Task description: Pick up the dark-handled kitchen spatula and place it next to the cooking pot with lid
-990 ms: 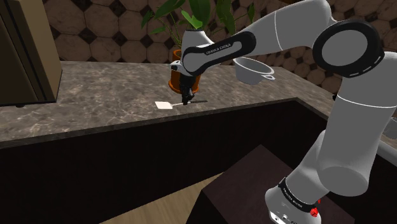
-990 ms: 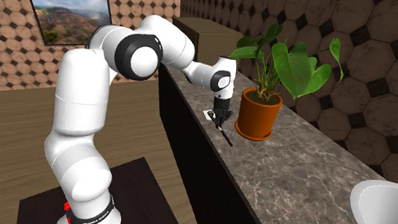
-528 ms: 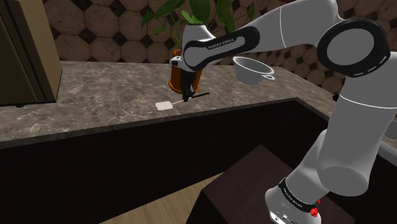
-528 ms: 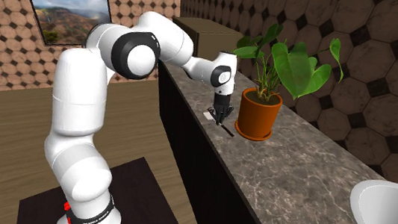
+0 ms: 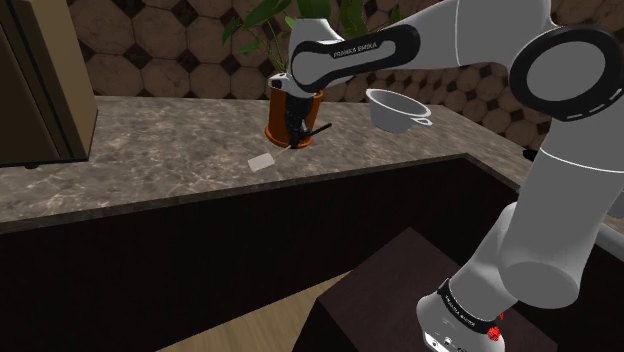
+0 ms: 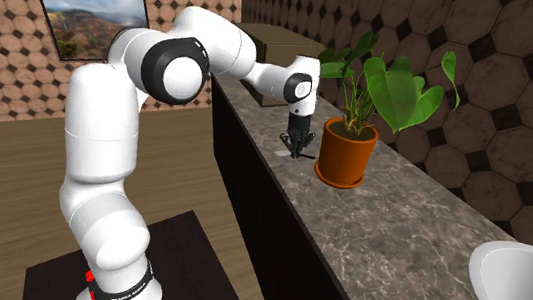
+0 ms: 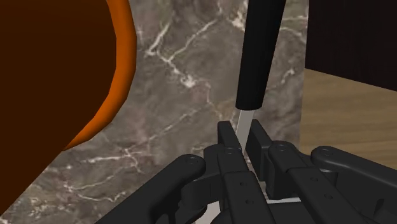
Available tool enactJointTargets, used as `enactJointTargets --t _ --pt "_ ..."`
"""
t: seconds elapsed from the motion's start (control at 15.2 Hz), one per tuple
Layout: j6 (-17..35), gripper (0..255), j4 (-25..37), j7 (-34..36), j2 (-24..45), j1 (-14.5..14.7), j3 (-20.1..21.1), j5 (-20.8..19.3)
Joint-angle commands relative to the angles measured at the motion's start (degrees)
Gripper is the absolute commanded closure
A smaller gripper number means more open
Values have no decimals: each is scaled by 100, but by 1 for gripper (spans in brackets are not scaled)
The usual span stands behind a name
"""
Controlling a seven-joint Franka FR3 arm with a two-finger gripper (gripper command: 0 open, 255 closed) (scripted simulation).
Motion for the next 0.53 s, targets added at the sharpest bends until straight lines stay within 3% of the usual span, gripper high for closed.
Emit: enactJointTargets --t 0.0,0.46 --pt "-140 255 74 -14 -63 -4 -3 1" --pt "-635 255 428 -37 -205 -1 -3 4"
